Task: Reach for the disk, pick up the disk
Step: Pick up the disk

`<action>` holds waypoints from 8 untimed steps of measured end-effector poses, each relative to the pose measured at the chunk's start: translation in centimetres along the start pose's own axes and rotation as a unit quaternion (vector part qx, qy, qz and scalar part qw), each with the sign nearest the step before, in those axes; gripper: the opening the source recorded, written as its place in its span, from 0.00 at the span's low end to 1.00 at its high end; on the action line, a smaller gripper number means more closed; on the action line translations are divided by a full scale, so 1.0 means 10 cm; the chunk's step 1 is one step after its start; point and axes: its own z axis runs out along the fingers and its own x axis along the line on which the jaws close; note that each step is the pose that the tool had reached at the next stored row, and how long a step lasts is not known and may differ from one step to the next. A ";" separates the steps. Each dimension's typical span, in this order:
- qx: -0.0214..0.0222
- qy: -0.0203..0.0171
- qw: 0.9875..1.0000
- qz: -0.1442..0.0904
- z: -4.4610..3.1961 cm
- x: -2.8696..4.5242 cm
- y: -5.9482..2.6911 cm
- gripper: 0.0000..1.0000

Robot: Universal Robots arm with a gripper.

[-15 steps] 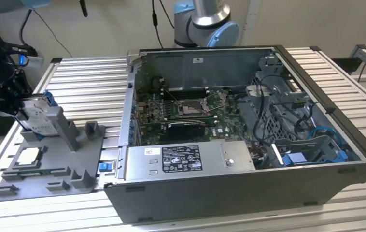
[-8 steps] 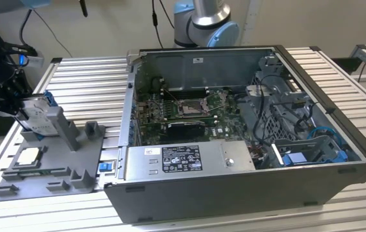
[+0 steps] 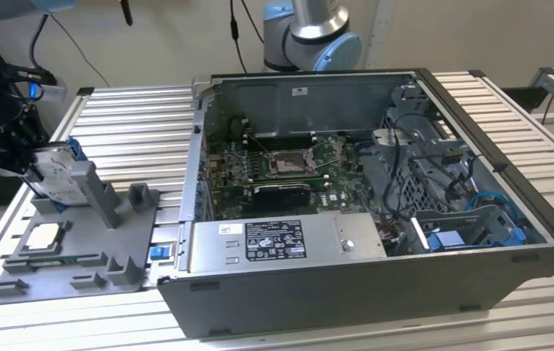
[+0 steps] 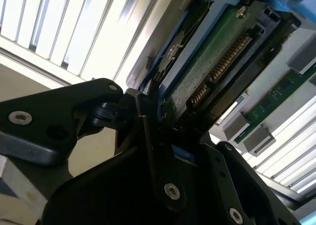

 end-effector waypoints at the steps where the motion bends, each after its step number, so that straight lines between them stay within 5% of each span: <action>1: 0.000 0.000 1.000 0.000 0.000 0.000 0.000 0.00; 8: 0.000 0.000 1.000 0.000 0.001 -0.008 0.000 0.00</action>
